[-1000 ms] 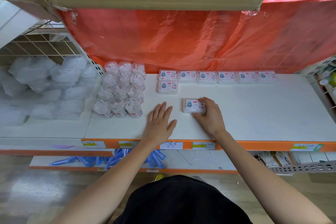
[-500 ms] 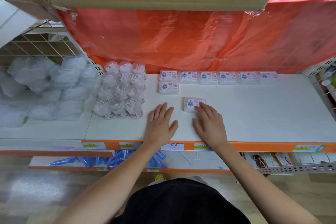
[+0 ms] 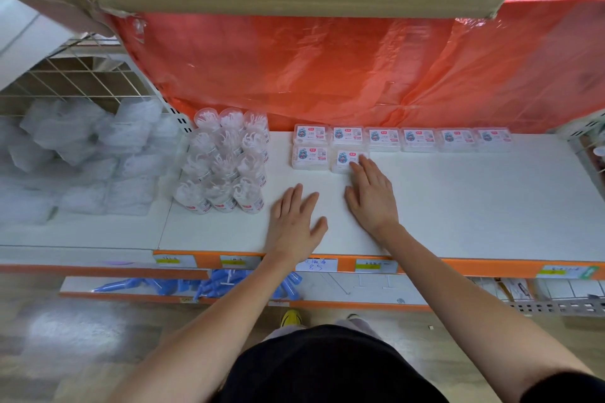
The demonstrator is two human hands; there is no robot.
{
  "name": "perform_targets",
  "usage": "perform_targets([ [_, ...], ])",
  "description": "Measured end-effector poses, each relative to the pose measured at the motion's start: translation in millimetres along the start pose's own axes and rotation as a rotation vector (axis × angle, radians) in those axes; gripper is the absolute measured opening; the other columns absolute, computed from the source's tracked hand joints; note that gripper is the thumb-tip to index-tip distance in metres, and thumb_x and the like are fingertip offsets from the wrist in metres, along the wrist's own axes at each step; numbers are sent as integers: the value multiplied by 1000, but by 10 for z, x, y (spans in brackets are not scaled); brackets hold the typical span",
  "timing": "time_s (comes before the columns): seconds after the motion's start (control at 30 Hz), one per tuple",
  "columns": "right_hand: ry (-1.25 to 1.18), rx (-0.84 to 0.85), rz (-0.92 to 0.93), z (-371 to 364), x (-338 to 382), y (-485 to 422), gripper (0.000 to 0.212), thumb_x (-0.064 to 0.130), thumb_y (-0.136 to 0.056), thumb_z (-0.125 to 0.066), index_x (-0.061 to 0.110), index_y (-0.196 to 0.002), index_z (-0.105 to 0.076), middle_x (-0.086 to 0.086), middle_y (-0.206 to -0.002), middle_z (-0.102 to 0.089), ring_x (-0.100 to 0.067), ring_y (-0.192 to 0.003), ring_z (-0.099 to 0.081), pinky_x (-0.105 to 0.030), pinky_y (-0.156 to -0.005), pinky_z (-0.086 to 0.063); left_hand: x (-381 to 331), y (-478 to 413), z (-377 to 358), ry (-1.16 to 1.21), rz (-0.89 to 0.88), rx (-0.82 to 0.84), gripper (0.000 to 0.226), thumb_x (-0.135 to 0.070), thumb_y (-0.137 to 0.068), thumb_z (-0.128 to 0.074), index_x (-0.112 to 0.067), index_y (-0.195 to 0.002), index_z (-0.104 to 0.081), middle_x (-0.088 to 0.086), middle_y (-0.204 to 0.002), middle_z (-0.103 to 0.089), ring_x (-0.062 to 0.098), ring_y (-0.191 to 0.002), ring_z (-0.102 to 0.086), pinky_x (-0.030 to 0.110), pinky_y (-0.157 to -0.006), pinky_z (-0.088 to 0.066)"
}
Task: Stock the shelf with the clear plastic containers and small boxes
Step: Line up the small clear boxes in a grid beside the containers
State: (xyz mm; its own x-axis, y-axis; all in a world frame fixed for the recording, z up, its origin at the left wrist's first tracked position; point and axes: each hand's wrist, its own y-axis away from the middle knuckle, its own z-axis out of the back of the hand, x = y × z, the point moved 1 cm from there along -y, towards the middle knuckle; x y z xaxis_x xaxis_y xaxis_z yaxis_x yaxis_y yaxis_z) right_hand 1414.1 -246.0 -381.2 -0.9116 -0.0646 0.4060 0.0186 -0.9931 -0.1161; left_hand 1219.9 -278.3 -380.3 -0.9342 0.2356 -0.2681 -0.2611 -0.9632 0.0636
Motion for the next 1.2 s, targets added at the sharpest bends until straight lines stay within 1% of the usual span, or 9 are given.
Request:
perform_targets([
  [0.1,0,-46,20,-35,-4,28,55,27,-95,-47,13,-148,-39,-10,-161,-25,-25,-149,-20,-46,-120,-19,8,-3,-6,0,2,-5,71,-58,-87,-18,-26,-150,-33,8,-162,-17,26,-149,-11,40,-118,-10],
  [0.17,-1,-103,22,-20,7,62,55,26,-93,-51,14,-146,-41,-10,-160,-28,-25,-147,-22,-42,-117,-17,10,-4,-11,-9,1,-3,70,-57,-88,-19,-26,-149,-33,8,-161,-18,26,-149,-12,41,-118,-12],
  [0.23,7,-138,23,-8,23,85,53,26,-92,-52,13,-143,-45,-10,-155,-37,-24,-141,-30,-41,-112,-23,7,-10,-16,-22,-4,-8,69,-56,-89,-21,-25,-149,-34,9,-161,-20,27,-148,-14,42,-118,-15],
  [0.37,61,-103,28,-53,25,79,51,31,-92,-43,10,-138,-51,-9,-147,-48,-25,-135,-41,-43,-107,-34,13,-18,-27,-33,-8,-8,67,-55,-90,-23,-24,-148,-35,10,-160,-22,28,-148,-16,44,-118,-17],
  [0.57,88,-82,49,-70,18,53,54,32,-94,-40,10,-142,-48,-8,-151,-44,-24,-140,-36,-38,-109,-27,17,-19,-34,-52,-12,-13,65,-53,-91,-26,-23,-147,-38,12,-159,-26,30,-146,-21,45,-116,-20],
  [0.73,96,-67,38,-69,30,54,54,32,-95,-40,11,-145,-45,-8,-153,-41,-23,-142,-33,-38,-111,-25,13,-19,-25,-44,-14,-8,65,-53,-91,-26,-22,-147,-38,13,-159,-25,31,-146,-21,46,-116,-19],
  [0.9,110,-42,26,-65,50,62,57,38,-97,-37,13,-147,-42,-6,-156,-38,-22,-144,-31,-37,-112,-23,13,-21,-21,-37,-25,0,65,-52,-91,-28,-20,-146,-39,15,-157,-27,33,-144,-24,47,-115,-20],
  [1.07,117,-46,24,-63,72,70,57,39,-97,-39,13,-148,-42,-6,-156,-37,-21,-145,-30,-38,-112,-23,14,-19,-19,-32,-36,-24,62,-49,-90,-32,-18,-141,-46,18,-152,-37,36,-139,-34,49,-111,-28],
  [1.2,121,-72,-9,-25,104,101,53,38,-99,-38,13,-145,-44,-6,-156,-37,-22,-145,-31,-40,-113,-26,3,-18,25,-35,-28,2,62,-49,-89,-32,-17,-140,-48,19,-150,-39,37,-137,-35,50,-110,-31],
])
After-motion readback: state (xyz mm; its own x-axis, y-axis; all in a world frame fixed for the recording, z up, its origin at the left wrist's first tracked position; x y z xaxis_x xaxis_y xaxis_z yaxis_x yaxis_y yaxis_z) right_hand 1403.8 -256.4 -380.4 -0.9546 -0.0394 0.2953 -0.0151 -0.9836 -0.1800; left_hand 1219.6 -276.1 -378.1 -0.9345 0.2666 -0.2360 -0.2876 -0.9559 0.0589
